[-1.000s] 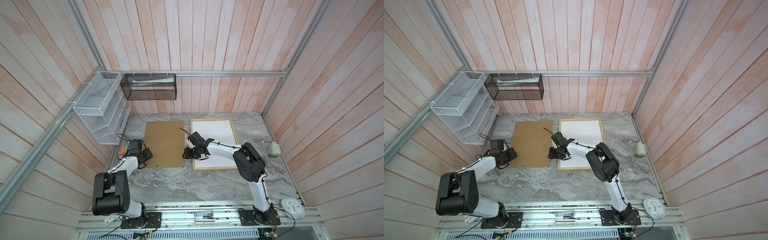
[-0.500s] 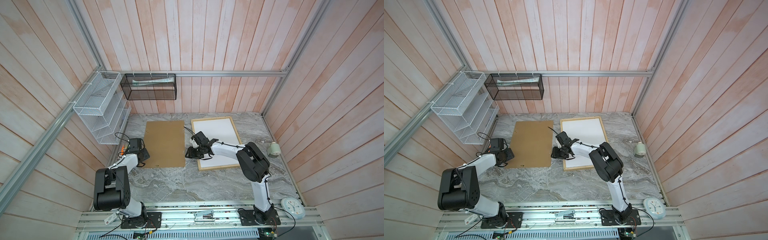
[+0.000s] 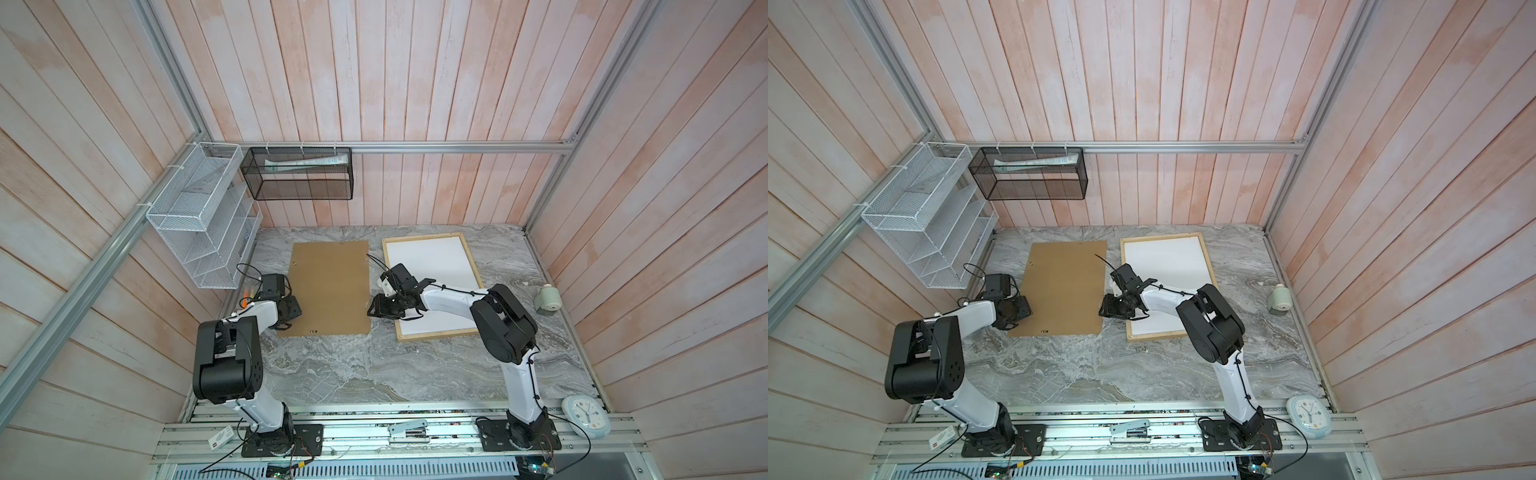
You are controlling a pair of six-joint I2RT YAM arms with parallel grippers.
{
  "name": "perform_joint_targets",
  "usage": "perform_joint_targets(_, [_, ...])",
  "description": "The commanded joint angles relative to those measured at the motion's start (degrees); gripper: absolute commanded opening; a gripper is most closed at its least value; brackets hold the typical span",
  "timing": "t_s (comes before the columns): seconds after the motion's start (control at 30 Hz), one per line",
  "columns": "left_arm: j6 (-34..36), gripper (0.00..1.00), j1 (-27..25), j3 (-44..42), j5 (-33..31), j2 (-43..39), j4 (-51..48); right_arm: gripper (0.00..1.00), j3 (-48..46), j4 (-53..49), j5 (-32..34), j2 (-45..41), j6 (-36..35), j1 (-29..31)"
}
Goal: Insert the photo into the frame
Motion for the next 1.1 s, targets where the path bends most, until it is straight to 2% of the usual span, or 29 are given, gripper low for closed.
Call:
perform_joint_targets(0.0, [0.0,0.65,-2.1,0.6,4.3,1.8,-1.2,0.47,2.0,-2.6,0.7,1.9,-2.2,-1.3])
perform_joint_targets(0.1, [-0.6,0.64,-4.8,0.3,4.4,1.6,-1.3,0.47,3.5,-5.8,3.9,2.1,-4.7,-2.3])
perform_joint_targets(0.27, [-2.2,0.64,-6.5,0.2,5.8,0.8,-1.1,0.47,4.8,-9.8,6.9,2.5,-7.6,-3.7])
perform_joint_targets(0.57, [-3.5,0.64,-7.3,-1.1,1.2,-1.2,-4.5,0.47,6.0,-12.6,9.1,3.1,-10.1,-4.2])
perform_joint_targets(0.73, [-3.5,0.63,-7.4,-0.6,-0.2,-0.8,-5.6,0.47,8.3,-12.6,5.9,5.0,-10.1,-4.2])
perform_joint_targets(1.07, [-2.5,0.61,-8.2,-1.6,8.6,-0.2,-1.8,0.47,8.7,-7.7,-7.4,6.1,-9.4,-4.6])
